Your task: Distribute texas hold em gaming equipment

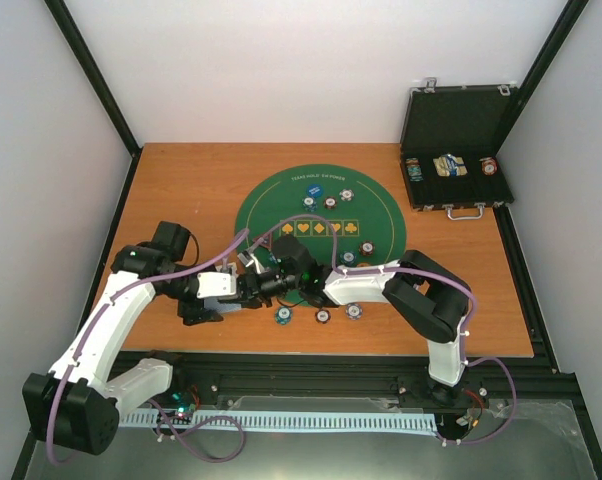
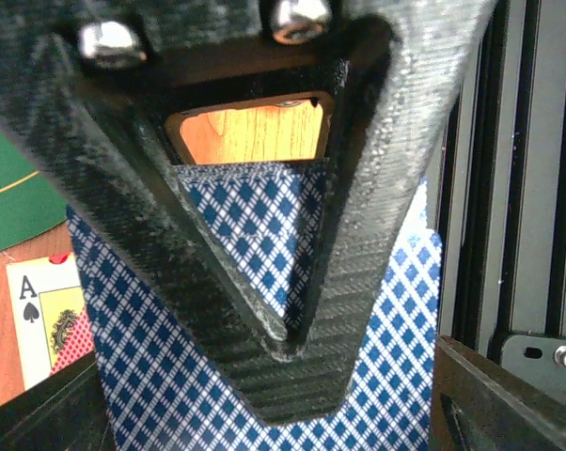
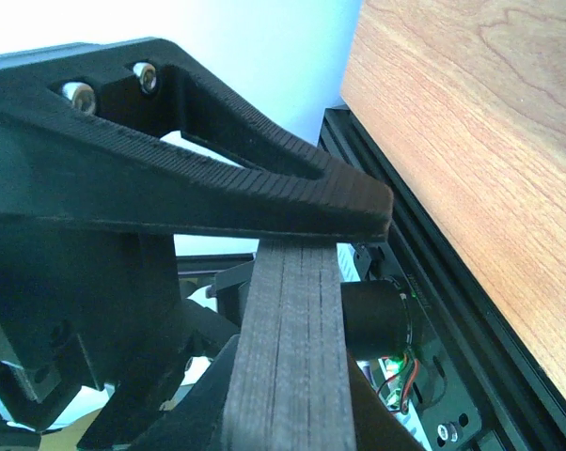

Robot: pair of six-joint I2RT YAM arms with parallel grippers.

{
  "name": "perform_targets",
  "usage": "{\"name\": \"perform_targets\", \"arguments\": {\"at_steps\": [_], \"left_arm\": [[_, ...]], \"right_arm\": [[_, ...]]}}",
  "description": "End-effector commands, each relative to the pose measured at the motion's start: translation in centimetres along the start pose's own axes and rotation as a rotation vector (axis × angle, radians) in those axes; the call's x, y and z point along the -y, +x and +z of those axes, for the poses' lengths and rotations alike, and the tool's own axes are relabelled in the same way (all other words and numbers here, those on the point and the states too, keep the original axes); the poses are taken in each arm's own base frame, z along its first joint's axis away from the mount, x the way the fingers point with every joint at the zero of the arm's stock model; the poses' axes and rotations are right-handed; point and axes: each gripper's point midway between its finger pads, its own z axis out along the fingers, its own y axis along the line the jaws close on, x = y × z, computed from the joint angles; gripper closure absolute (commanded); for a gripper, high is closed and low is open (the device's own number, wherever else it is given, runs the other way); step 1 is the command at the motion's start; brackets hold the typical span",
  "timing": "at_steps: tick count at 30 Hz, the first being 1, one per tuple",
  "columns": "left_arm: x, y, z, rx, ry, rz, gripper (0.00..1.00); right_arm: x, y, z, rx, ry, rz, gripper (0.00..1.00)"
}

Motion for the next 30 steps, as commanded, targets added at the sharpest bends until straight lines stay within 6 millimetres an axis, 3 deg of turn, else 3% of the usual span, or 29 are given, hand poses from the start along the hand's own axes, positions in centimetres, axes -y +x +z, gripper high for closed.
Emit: {"name": "perform_targets", "arguments": {"at_steps": [1,8,13,15,17,18,23,30], "left_arm": [[-0.1,-1.2,-1.1,0.040,-0.025,0.038,0.19],[-1.0,-1.8,-1.6,0.049,-0.060,0.042,0.27],[-1.1,-1.4,-1.6,0.030,-0.063,0.049,0.34],[-0.7,-1.2,-1.4,0.025,-0.052,0.046,0.28],[-0.5,-1.3,-1.5,0.030,-0.045,0.047,0.06],[-0.4,-1.2,-1.4,0.034,-0.048,0.044,0.01],[-0.1,-0.9,-0.9,0.033,-0.037,0.040,0.00],[0.2,-0.5,-0.4,0.017,0.001,0.024,0.11]], "right_arm": [[-1.3,0.0,0.5,-0.006,-0.033,-0.050,0.97],[1.2,0.1,0.7,-0.009,0.019,-0.002,0.97],[1.5,0.2,0.7,-0.008,0.022,0.001,0.97],[1.2,0.1,0.6,-0.004,0.014,-0.007,0.97],[0.7,0.0,0.5,-0.001,0.008,-0.017,0.97],[0.5,0.0,0.5,-0.001,0.006,-0.020,0.97],[-1.0,-0.1,0.4,-0.006,-0.023,-0.042,0.97],[-2.2,-0.1,0.2,-0.002,-0.043,-0.060,0.97]]}}
